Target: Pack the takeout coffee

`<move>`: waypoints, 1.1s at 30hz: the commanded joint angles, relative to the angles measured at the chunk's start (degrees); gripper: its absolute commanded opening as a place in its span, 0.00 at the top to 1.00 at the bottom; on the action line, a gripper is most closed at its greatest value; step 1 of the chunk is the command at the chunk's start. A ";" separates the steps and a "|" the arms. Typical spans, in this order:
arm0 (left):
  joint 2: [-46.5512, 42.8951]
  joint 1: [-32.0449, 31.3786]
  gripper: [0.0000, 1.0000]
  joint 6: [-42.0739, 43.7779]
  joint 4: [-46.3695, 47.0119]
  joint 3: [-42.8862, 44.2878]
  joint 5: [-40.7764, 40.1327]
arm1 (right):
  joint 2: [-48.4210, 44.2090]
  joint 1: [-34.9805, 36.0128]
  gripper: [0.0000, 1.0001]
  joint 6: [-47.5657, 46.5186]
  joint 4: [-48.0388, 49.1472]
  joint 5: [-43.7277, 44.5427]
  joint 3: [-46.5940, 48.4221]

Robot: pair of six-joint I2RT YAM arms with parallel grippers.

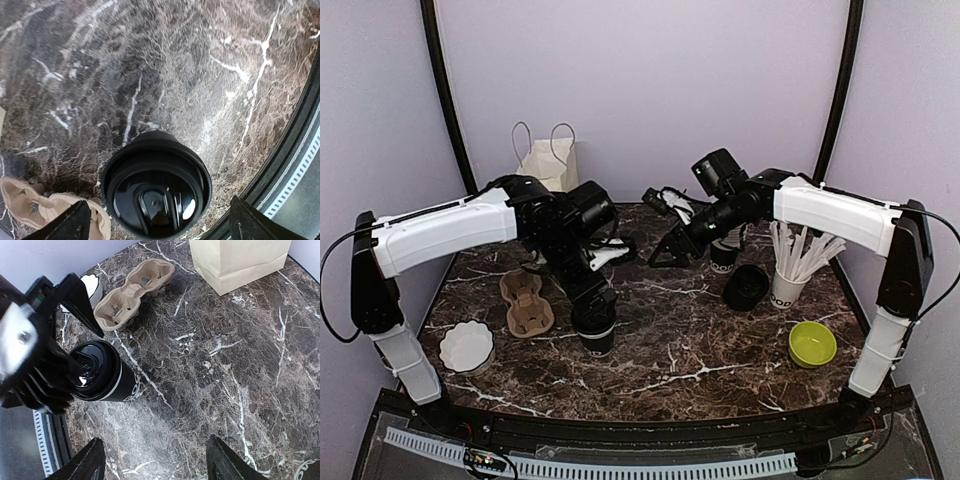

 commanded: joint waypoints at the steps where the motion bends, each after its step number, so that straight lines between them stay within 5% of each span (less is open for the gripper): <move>1: -7.78 0.59 0.01 -3.76 2.05 -0.52 -2.07 | -1.16 0.55 0.30 1.32 0.54 0.94 -0.52; 7: -14.02 10.52 0.13 -16.35 11.67 -9.92 4.06 | -0.87 1.03 0.36 10.85 5.66 -9.49 -6.01; 10: -15.23 11.78 0.22 -19.83 14.88 -15.11 8.33 | 0.64 2.51 0.37 13.08 7.77 -12.67 -7.48; 16: -17.79 12.37 0.25 -26.47 22.31 -24.02 10.73 | 4.94 4.86 0.38 16.85 9.90 -18.19 -7.79; 33: -18.48 12.86 0.38 -28.09 30.26 -32.55 14.77 | 14.35 7.70 0.40 21.36 10.28 -21.44 -2.26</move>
